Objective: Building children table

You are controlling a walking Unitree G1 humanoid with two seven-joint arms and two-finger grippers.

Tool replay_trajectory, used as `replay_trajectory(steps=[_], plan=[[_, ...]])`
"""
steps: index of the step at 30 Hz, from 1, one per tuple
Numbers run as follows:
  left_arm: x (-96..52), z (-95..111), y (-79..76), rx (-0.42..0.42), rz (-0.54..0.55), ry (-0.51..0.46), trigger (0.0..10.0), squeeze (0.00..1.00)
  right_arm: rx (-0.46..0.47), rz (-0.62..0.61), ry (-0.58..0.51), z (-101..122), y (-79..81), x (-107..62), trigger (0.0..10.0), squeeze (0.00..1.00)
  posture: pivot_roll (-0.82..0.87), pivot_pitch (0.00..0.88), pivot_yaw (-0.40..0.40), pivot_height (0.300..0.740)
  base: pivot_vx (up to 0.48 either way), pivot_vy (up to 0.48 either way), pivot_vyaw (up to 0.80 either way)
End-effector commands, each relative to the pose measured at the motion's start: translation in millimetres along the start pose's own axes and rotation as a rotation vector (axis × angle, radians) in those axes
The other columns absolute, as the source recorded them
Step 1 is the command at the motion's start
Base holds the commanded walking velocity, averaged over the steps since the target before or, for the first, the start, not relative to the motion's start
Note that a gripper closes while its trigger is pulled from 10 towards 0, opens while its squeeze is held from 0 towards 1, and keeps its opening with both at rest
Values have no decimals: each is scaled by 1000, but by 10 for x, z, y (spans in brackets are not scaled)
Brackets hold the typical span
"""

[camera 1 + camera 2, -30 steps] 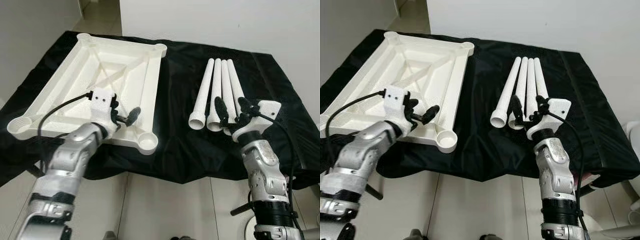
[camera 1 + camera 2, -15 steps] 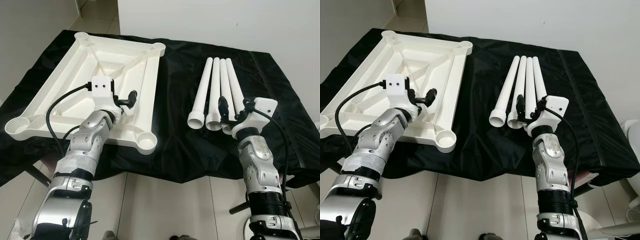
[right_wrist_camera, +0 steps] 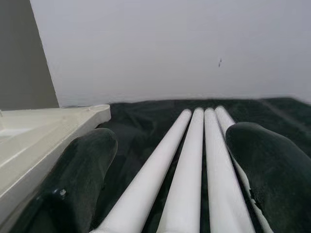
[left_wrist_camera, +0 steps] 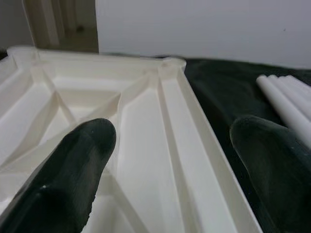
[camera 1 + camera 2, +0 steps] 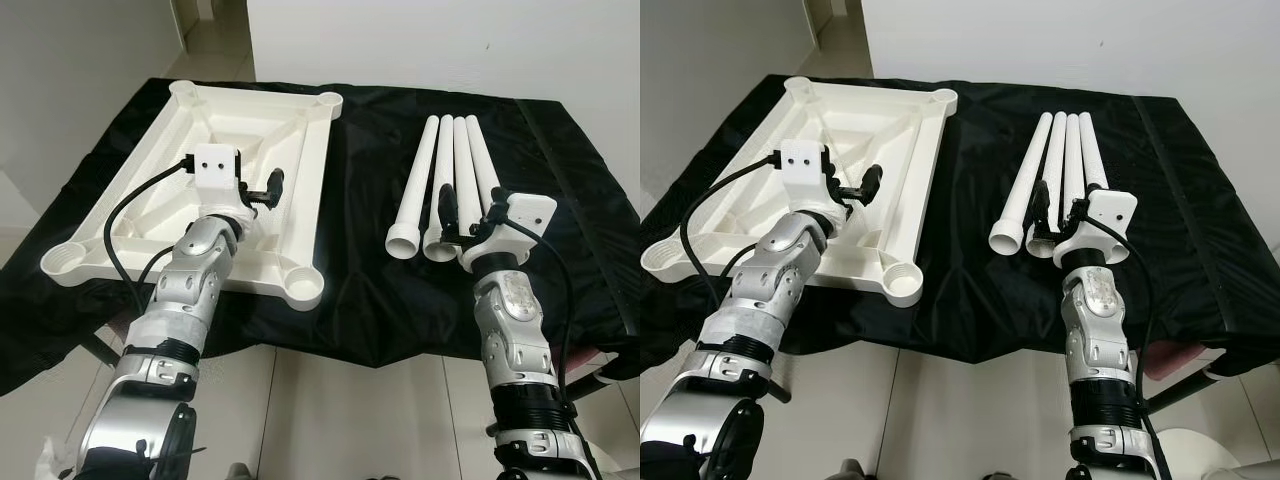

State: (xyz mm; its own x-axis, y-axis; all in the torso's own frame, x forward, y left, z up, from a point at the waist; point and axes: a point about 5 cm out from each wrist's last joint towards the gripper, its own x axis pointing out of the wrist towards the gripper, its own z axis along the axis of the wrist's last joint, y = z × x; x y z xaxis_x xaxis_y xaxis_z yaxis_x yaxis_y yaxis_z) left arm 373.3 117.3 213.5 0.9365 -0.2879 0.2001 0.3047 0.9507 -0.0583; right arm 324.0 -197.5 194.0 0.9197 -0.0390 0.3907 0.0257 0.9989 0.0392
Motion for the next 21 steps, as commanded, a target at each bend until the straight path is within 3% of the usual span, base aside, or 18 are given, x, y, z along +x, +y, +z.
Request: replay_trajectory(steps=[1, 3, 5, 6, 7, 10, 11, 17, 21], plan=[[-8, -16, -7, 22, 20, -13, 10000, 0, -8, 3, -17, 4, 20, 1, 10000, 0, 22, 8, 12, 740, 0, 0, 0], [-36, -30, -9, 45, 16, -35, 10000, 0, -5, -23, -32, 8, 15, -30, 10000, 0, 27, 4, 0, 740, 0, 0, 0], [-184, -74, 62, 36, 38, -102, 10000, 0, -5, -26, -45, -18, 91, -193, 10000, 0, 31, 24, -8, 740, 0, 0, 0], [-184, -74, 62, 36, 38, -102, 10000, 0, -5, -26, -45, -18, 91, -193, 10000, 0, 31, 24, -8, 740, 0, 0, 0], [-283, -171, 133, 19, 79, -104, 10000, 0, -15, -30, -27, -87, 115, -292, 10000, 0, 7, 41, -11, 740, 0, 0, 0], [-283, -171, 133, 19, 79, -104, 10000, 0, -15, -30, -27, -87, 115, -292, 10000, 0, 7, 41, -11, 740, 0, 0, 0], [-368, -270, 158, 8, 92, -86, 10000, 0, -29, -17, -11, -140, 132, -378, 10000, 0, 11, 47, -15, 740, 0, 0, 0], [-530, -351, 133, 6, 101, -75, 10000, 0, -37, -8, -14, -126, 107, -489, 10000, 0, 27, 43, -13, 740, 0, 0, 0], [-701, -431, 18, 37, 51, -55, 10000, 0, -47, -32, -5, -129, 68, -599, 10000, 0, 38, 39, -11, 740, 0, 0, 0]])
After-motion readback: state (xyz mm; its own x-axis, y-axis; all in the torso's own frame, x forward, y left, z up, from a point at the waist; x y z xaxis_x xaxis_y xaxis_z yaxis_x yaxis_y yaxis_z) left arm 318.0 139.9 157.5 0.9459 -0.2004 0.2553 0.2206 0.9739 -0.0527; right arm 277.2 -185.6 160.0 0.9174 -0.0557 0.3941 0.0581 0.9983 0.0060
